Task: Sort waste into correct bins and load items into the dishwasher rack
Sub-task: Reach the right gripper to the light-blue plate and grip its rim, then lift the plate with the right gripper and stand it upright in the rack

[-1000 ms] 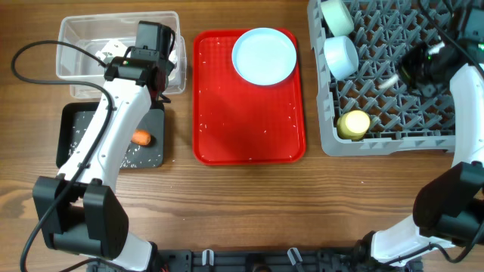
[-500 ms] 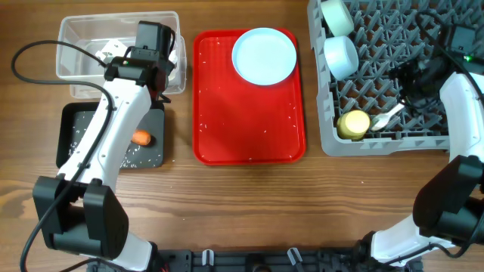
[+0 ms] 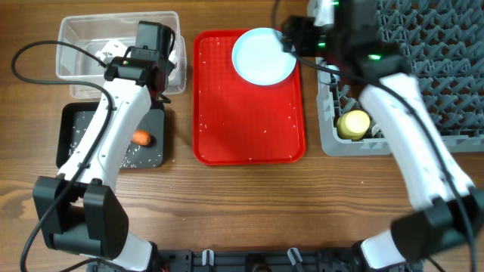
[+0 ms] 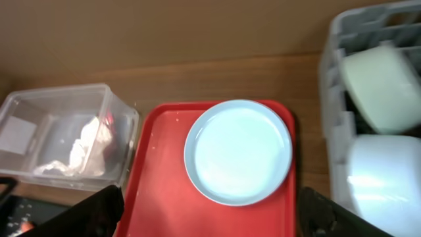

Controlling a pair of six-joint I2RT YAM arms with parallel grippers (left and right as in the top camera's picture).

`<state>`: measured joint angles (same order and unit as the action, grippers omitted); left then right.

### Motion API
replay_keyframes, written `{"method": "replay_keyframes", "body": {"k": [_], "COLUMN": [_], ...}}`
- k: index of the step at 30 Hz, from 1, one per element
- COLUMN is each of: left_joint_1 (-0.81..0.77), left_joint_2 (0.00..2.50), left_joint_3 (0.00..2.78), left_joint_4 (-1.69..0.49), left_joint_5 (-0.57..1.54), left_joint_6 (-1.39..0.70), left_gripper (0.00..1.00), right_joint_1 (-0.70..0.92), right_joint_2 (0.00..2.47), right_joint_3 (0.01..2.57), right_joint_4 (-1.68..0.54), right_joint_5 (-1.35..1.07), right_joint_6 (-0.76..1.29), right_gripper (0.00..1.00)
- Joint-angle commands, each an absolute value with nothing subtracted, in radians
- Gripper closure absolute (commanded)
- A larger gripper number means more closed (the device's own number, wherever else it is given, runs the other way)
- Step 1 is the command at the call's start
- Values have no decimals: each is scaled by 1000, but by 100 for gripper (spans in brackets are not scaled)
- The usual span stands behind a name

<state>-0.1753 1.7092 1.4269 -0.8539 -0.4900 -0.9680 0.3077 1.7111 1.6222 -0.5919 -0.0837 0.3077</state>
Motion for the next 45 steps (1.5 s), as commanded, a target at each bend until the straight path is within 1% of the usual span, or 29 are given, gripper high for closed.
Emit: {"method": "replay_keyframes", "body": {"k": [1, 3, 6, 9, 12, 14, 15, 17, 19, 20, 21, 22, 23, 24, 26, 27, 32, 35, 38, 39, 41, 42, 43, 45], "left_joint_1": [-172, -172, -172, -172, -172, -172, -172, -172, -172, -172, -172, -172, -172, -172, -172, -172, -172, -172, -172, -172, -172, -172, -172, -172], "left_joint_2": [1716, 1716, 1716, 1716, 1716, 1716, 1716, 1716, 1716, 1716, 1716, 1716, 1716, 1716, 1716, 1716, 1716, 1716, 1716, 1716, 1716, 1716, 1716, 1716], "left_joint_3": [1433, 1433, 1433, 1433, 1433, 1433, 1433, 1433, 1433, 1433, 1433, 1433, 1433, 1433, 1433, 1433, 1433, 1433, 1433, 1433, 1433, 1433, 1433, 1433], "left_joint_4": [-854, -854, -854, -854, -854, -854, -854, -854, -854, -854, -854, -854, -854, -854, -854, -854, -854, -854, -854, -854, -854, -854, -854, -854], "left_joint_5": [-513, -513, -513, -513, -513, -513, -513, -513, -513, -513, -513, -513, -513, -513, -513, -513, -513, -513, -513, -513, -513, -513, -513, -513], "left_joint_6": [-984, -984, -984, -984, -984, -984, -984, -984, -984, -984, -984, -984, -984, -984, -984, -984, -984, -984, -984, -984, -984, -984, -984, -984], "left_gripper": [0, 0, 0, 0, 0, 0, 0, 0, 0, 0, 0, 0, 0, 0, 0, 0, 0, 0, 0, 0, 0, 0, 0, 0], "right_joint_1": [328, 328, 328, 328, 329, 329, 327, 327, 327, 328, 328, 327, 327, 327, 327, 327, 325, 299, 287, 287, 287, 286, 286, 283], "right_joint_2": [1903, 2012, 2178, 2218, 2234, 2235, 2235, 2235, 2235, 2241, 2249, 2255, 2255, 2255, 2255, 2254, 2221, 2107, 1936, 1884, 1779, 1747, 1720, 1711], "right_joint_3": [1628, 1628, 1628, 1628, 1628, 1628, 1628, 1628, 1628, 1628, 1628, 1628, 1628, 1628, 1628, 1628, 1675, 1792, 1834, 1834, 1834, 1834, 1834, 1833], "right_joint_4": [-585, -589, -587, -568, -500, -482, -479, -489, -509, -527, -549, -608, -651, -682, -756, -788, -823, -881, -849, -833, -798, -782, -749, -668], "right_joint_5": [-14, -14, -15, -14, -14, -14, -13, 14, 24, 32, 31, 31, 31, 28, 19, 15, 8, 9, 66, 118, 304, 395, 555, 906], "right_joint_6": [292, 287, 235, 213, 184, 225, 259, 319, 316, 314, 313, 309, 289, 291, 291, 291, 287, 252, 162, 156, 155, 119, 21, -64], "right_gripper": [20, 23, 25, 24, 25, 31, 35, 51, 62, 66, 67, 71, 72, 76, 94, 96, 96, 96, 96, 96, 96, 96, 96, 96]}}
